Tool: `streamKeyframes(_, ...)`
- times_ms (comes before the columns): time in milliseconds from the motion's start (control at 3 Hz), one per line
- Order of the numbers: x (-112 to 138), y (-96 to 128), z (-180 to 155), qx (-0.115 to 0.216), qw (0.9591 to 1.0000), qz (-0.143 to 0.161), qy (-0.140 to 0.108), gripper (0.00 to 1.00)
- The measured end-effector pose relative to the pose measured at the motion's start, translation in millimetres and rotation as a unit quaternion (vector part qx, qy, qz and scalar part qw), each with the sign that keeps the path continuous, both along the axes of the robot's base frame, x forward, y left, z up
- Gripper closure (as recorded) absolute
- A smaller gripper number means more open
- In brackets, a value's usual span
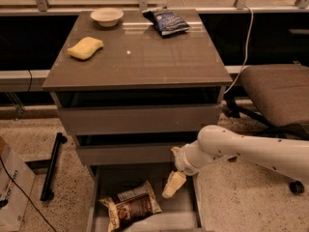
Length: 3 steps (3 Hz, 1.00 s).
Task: Pick brown chip bag from bottom drawer and place on counter
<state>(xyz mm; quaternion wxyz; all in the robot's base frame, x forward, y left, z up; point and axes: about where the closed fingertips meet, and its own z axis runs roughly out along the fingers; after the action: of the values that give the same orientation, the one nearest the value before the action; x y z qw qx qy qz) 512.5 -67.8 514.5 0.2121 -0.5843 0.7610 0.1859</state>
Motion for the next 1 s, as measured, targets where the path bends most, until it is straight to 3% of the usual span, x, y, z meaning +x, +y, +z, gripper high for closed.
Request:
streamKeyframes(667,-7,37,-95,0.019,0.9986,0.016,0.046,0.00)
streamKeyframes(1000,-8,51,-146,0.049,0.9956,0.003,0.080,0.00)
